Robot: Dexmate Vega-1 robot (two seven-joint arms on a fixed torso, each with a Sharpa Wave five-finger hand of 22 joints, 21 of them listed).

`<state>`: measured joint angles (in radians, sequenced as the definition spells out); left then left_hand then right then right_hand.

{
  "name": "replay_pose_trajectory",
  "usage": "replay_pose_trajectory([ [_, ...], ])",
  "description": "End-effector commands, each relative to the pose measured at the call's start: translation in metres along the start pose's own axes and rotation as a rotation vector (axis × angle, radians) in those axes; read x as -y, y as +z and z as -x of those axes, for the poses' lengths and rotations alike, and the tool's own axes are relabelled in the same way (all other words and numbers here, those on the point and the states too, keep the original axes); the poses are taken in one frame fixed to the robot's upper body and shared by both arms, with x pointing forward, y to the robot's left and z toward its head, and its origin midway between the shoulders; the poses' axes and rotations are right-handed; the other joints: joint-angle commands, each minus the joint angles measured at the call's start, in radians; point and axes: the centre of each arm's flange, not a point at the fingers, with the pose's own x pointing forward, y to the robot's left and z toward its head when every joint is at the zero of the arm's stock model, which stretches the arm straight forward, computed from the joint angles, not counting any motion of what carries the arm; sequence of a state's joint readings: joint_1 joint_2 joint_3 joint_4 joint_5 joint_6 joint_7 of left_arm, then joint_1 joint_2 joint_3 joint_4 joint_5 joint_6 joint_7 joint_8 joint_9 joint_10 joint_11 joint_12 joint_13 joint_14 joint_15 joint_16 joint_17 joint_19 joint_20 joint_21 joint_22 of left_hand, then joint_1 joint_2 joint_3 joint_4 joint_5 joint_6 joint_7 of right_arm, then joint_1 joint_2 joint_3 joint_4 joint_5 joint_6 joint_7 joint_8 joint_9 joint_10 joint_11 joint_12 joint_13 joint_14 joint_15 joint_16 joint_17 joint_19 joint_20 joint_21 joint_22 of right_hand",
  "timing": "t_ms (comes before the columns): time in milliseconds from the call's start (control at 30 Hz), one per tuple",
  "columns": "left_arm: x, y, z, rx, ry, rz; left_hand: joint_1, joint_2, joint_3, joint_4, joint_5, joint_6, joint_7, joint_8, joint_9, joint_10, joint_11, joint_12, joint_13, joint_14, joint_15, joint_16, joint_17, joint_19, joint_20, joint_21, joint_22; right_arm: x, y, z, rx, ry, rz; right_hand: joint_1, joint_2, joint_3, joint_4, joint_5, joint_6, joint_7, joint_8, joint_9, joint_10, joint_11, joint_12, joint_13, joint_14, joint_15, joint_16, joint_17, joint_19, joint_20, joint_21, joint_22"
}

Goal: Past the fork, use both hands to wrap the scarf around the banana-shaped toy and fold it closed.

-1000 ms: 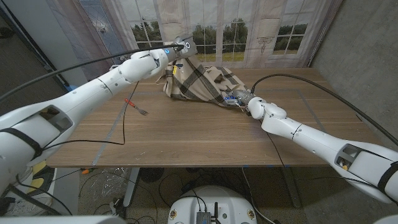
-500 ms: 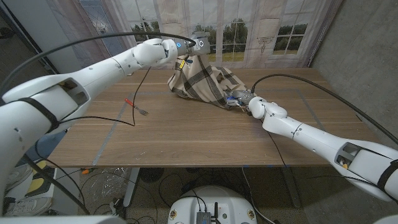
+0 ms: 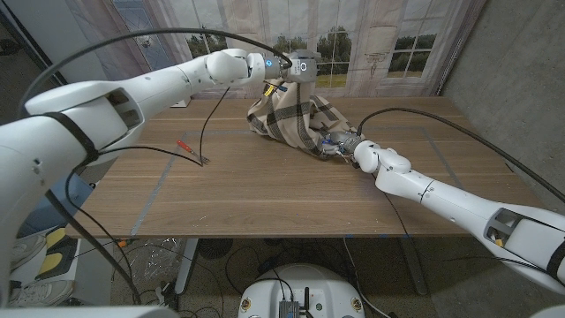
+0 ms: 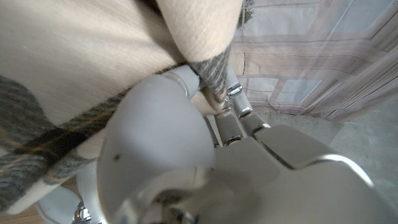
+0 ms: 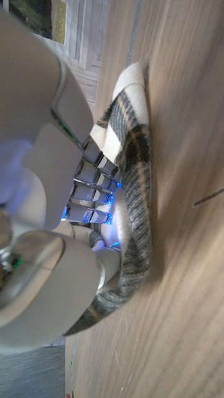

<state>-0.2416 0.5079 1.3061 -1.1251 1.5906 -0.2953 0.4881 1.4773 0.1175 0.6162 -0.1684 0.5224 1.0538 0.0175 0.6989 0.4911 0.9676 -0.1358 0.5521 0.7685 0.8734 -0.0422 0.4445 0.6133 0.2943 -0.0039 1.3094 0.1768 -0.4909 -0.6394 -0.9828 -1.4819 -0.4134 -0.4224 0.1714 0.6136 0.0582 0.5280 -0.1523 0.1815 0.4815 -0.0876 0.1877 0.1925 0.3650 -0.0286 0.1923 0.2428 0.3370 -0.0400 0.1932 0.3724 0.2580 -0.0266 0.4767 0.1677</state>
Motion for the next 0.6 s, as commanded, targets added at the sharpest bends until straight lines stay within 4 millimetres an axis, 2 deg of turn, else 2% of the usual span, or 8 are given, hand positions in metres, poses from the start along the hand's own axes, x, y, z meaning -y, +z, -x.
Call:
replay_pose_trajectory([
  [33,-0.012,0.002,-0.019,0.091,0.095,-0.042,-0.001,0.006,0.009,0.001,0.003,0.004,-0.003,-0.005,0.001,0.003,-0.008,-0.001,0.003,0.086,-0.173,0.190,0.352,-0.004,-0.004,0.008,0.003,-0.024,0.016,0.013,0.054,0.084,0.048,0.008,0.003,-0.002,-0.006,0.003,0.004,0.005,0.007,0.004,-0.001,0.001,0.004,0.004,0.011,-0.047,0.010,0.001,0.105,0.093,0.005,0.012],
  [333,-0.017,0.007,-0.037,0.144,0.185,-0.072,-0.006,0.007,0.013,0.000,0.004,0.000,-0.007,-0.010,-0.007,0.001,-0.011,-0.009,0.000,0.082,-0.173,0.177,0.351,-0.009,-0.005,0.008,0.002,-0.035,0.024,0.021,0.069,0.113,0.086,0.010,0.007,-0.002,-0.006,0.004,0.003,0.006,0.007,0.004,0.000,0.005,0.005,0.002,0.009,-0.045,0.012,-0.002,0.106,0.091,0.003,0.012],
  [600,-0.030,0.016,-0.056,0.199,0.296,-0.096,-0.014,0.010,0.015,0.003,0.004,-0.006,-0.010,-0.016,-0.013,-0.001,-0.015,-0.016,-0.004,0.084,-0.174,0.168,0.350,-0.013,-0.006,0.008,0.002,-0.038,0.029,0.026,0.072,0.128,0.113,0.014,0.011,-0.003,-0.007,0.003,0.005,0.008,0.008,0.004,0.000,0.006,0.006,0.001,0.006,-0.043,0.013,-0.003,0.107,0.090,0.002,0.012],
])
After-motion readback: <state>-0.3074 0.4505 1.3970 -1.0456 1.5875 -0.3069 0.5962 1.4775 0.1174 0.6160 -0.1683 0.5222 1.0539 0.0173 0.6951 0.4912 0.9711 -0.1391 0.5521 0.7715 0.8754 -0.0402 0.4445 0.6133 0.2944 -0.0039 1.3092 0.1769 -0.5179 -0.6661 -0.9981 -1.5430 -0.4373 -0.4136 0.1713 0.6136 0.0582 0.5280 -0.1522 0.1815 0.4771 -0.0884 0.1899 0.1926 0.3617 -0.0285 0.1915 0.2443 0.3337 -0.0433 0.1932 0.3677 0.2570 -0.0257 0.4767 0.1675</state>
